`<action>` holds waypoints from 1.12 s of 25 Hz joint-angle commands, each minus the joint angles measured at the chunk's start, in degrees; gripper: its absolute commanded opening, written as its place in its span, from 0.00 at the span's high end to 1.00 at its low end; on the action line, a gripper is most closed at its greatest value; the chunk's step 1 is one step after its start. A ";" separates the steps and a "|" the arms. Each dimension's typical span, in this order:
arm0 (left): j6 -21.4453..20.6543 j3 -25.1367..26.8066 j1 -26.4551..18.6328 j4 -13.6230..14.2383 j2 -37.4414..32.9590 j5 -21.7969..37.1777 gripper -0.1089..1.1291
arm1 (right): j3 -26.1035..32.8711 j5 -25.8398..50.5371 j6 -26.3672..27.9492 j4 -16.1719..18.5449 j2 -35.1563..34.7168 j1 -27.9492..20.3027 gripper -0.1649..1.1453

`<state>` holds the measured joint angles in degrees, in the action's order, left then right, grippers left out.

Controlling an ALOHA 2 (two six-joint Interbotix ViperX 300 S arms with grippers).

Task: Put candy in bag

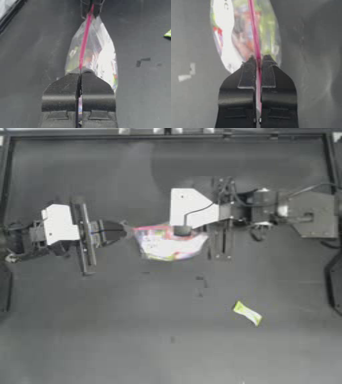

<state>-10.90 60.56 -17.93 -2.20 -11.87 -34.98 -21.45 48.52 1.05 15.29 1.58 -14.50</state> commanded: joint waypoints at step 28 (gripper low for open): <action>0.18 -0.62 -0.18 -0.18 -0.09 -0.18 0.87 | -10.20 -0.26 3.69 0.62 10.02 -2.99 0.83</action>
<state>-10.81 60.29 -17.93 -2.20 -11.43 -34.98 -31.38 47.72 4.31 15.56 9.58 -16.17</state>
